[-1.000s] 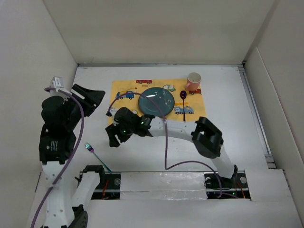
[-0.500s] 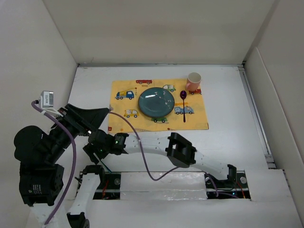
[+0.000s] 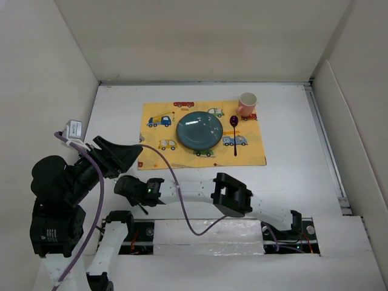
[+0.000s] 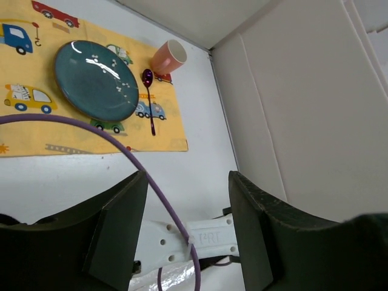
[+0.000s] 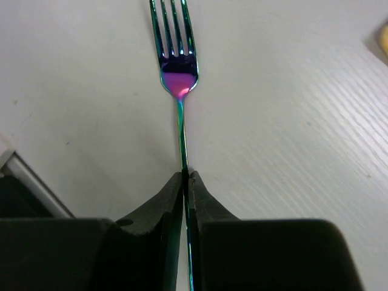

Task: Set the dinner table for one person

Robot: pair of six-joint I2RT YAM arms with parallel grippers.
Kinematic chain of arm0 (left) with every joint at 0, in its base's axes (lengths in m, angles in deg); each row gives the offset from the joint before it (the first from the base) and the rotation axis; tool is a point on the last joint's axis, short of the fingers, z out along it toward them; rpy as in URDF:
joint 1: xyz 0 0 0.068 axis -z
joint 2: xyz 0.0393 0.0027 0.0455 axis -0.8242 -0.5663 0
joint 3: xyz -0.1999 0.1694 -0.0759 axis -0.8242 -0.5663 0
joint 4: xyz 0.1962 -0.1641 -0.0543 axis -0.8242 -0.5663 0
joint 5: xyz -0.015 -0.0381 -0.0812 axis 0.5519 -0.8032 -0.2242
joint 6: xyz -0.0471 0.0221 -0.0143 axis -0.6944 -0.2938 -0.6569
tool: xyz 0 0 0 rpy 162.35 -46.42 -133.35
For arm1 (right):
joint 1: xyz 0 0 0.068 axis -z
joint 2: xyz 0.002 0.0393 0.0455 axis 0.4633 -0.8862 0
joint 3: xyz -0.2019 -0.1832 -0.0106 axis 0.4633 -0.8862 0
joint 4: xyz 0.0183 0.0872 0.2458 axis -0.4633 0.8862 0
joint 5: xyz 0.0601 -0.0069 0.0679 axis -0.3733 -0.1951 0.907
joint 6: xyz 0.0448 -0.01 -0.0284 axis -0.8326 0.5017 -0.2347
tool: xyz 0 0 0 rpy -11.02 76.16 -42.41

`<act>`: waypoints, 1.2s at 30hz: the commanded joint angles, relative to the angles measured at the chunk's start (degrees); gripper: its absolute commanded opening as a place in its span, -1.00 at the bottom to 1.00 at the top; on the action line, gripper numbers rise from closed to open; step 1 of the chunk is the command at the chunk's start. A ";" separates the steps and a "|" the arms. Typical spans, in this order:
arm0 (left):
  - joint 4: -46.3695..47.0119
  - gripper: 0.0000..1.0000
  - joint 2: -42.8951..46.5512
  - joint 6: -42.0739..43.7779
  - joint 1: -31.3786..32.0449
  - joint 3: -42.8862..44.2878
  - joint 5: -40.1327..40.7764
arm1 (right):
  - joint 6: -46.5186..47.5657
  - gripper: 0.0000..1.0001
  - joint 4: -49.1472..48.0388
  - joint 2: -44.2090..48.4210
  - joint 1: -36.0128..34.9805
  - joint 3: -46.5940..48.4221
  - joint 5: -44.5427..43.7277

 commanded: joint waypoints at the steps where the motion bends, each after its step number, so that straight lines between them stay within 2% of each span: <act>1: 0.10 0.05 0.27 1.89 0.30 -0.63 3.15 | -4.25 -0.92 7.44 0.19 2.42 -4.60 -5.43; 3: -0.26 0.04 0.18 1.81 0.30 -0.81 4.04 | -4.60 -1.00 6.13 1.59 4.26 -5.83 -4.47; 9: -1.13 0.03 -0.52 1.62 0.30 -1.86 8.34 | -3.99 -1.00 2.35 5.98 7.42 -8.99 -2.35; 11: -2.18 0.02 -1.40 2.59 0.30 -1.51 12.81 | -4.60 -1.00 0.86 8.97 7.96 -10.75 -2.35; 16: -4.12 -0.06 -2.20 0.40 0.30 -3.09 19.14 | -7.24 -1.00 -3.71 15.12 11.20 -17.95 0.46; 19: -3.51 -0.11 -2.19 -1.18 0.30 -3.18 20.30 | -7.24 -1.00 -5.30 18.47 12.88 -20.07 3.27; 23: -3.77 -0.14 -2.46 -2.41 0.30 -2.13 21.52 | -6.89 -1.00 -6.36 22.86 14.38 -22.44 10.11; 24: -4.21 -0.14 -2.37 -2.15 0.30 -2.04 22.14 | -6.89 -1.00 -6.44 24.69 14.38 -23.23 14.04; 26: -5.35 -0.14 -2.11 -1.98 0.30 -1.60 24.69 | -7.24 -1.00 -7.85 26.29 12.98 -25.96 20.91; 29: -4.74 -0.14 -1.58 -2.24 0.30 -0.63 26.89 | -7.42 -1.00 -7.68 28.66 10.52 -27.71 26.19; 32: -4.13 -0.13 -2.19 -1.89 0.30 -0.10 27.07 | -6.81 -1.00 -5.31 28.93 9.98 -26.15 29.37; 36: -2.81 -0.13 -1.93 -1.53 0.30 -2.91 24.26 | -6.28 -1.00 -4.51 27.88 13.74 -21.05 24.38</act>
